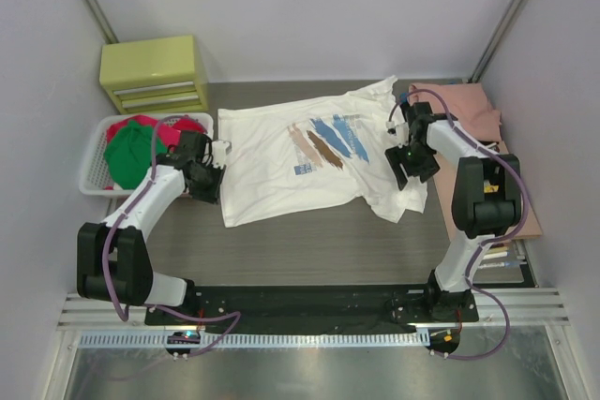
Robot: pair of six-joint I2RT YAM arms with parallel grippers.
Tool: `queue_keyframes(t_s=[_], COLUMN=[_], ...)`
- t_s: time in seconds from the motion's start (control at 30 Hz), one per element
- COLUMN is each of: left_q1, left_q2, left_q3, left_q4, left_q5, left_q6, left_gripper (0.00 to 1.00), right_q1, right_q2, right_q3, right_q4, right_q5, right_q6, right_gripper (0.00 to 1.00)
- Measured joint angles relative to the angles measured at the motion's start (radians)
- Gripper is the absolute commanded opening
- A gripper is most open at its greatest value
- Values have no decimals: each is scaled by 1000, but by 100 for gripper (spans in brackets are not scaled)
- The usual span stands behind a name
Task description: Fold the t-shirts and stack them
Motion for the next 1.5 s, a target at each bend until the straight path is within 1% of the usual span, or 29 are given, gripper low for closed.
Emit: queue_keyframes(t_s=[0.07,0.1,0.17,0.2,0.27,0.33,0.4,0.47,0.5,0.53,0.6,0.67,0.73,0.77,0.8,0.83,0.87,0.9,0.93,1.37,1.5], left_q1=[0,0,0,0,0,0,0,0,0,0,0,0,0,0,0,0,0,0,0,0,0], left_q2=[0,0,0,0,0,0,0,0,0,0,0,0,2,3,5,7,9,10,11,11,11], left_q3=[0,0,0,0,0,0,0,0,0,0,0,0,0,0,0,0,0,0,0,0,0], left_q4=[0,0,0,1,1,0,0,0,0,0,0,0,0,1,1,1,1,1,1,1,1], left_q5=[0,0,0,0,0,0,0,0,0,0,0,0,0,0,0,0,1,1,1,-1,-1], left_q6=[2,2,2,2,2,3,3,3,3,3,5,7,8,8,9,9,9,9,9,29,29], left_gripper=[1,1,1,1,0,0,0,0,0,0,0,0,0,0,0,0,0,0,0,0,0], right_q1=[3,5,5,6,7,7,7,7,7,7,7,5,2,2,2,2,2,2,2,-2,-4], right_q2=[3,3,8,12,21,31,33,33,33,33,33,30,23,19,15,11,8,6,6,0,1], right_q3=[0,0,0,0,0,0,0,0,0,0,-1,-8,-16,-19,-21,-21,-22,-22,-22,-23,14], right_q4=[5,6,13,15,20,22,24,26,26,26,27,30,29,29,28,28,28,28,29,57,60], right_q5=[-8,-13,-21,-25,-31,-35,-37,-37,-36,-35,-29,-23,-20,-19,-18,-18,-18,-19,-21,-40,-14], right_q6=[0,0,3,2,8,13,15,17,15,17,13,10,7,6,6,6,5,4,0,38,45], right_gripper=[61,53,42,33,25,26,35,40,46,47,52,54,54,52,47,39,20,7,1,1,1])
